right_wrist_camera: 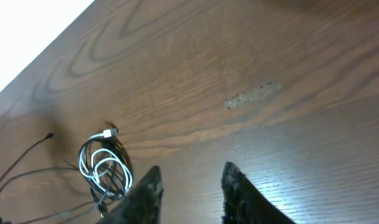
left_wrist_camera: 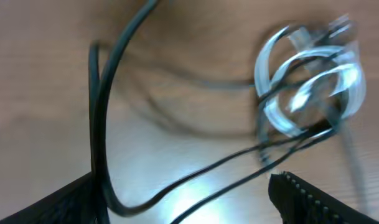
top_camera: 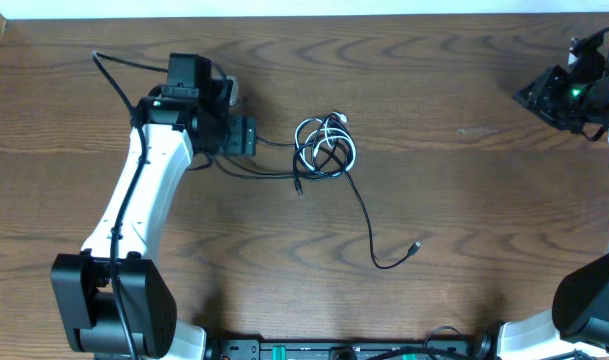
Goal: Untangle cables
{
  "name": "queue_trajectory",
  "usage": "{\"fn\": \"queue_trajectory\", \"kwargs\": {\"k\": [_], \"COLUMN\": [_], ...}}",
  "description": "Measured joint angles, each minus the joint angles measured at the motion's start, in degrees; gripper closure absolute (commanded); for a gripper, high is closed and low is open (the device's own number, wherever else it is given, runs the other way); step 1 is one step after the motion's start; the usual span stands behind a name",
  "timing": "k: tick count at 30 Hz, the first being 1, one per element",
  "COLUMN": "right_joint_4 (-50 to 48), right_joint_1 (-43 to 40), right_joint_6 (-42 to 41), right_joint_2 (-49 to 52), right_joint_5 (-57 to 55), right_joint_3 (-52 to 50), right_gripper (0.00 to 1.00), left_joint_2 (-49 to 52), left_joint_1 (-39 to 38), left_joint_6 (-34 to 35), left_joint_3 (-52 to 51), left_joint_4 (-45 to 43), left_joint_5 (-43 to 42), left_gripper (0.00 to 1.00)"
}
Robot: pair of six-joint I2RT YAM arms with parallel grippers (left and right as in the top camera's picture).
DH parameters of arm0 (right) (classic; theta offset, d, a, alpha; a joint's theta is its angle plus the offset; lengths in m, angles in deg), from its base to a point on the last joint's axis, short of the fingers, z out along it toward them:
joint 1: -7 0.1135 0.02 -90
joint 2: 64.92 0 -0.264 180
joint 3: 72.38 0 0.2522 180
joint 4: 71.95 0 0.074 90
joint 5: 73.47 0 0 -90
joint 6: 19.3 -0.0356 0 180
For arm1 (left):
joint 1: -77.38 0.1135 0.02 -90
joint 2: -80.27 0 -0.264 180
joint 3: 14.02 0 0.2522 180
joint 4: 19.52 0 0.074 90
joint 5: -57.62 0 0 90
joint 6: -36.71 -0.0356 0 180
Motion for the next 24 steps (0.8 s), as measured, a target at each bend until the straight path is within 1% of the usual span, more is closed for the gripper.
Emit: {"fn": "queue_trajectory", "kwargs": {"k": [2,5,10,13,18,24], "right_joint_4": [0.0,0.0,0.0,0.0,0.0,0.0], "right_joint_1": [0.6,1.2,1.3,1.3,1.6,2.4], "right_joint_6": [0.2,0.3,0.4,0.9,1.1,1.3], "right_joint_2": [0.0,0.0,0.0,0.0,0.0,0.0], "right_joint_5": [-0.4,-1.1,-1.7,-2.1,-3.1,-3.5], "right_joint_3": [0.0,0.0,0.0,0.0,0.0,0.0], "right_gripper": [0.61,0.60,0.57,0.55,0.55,0.54], "left_joint_2": [0.0,0.0,1.8,3.3,2.7,-2.6], "left_joint_1": [-1.2,-4.8,-10.6,-10.8,-10.5,-10.6], "left_joint_6": [0.0,0.0,1.4,2.2,2.8,3.3], "left_joint_3": [1.5,3.1,3.3,3.3,3.3,3.3], "left_joint_4": [-3.0,-7.1,-8.5,-8.5,-8.4,-8.7], "left_joint_5": [-2.8,-5.5,-4.9,-3.5,-2.5,-2.1], "left_gripper": [0.11,0.11,0.11,0.11,0.11,0.11]}}
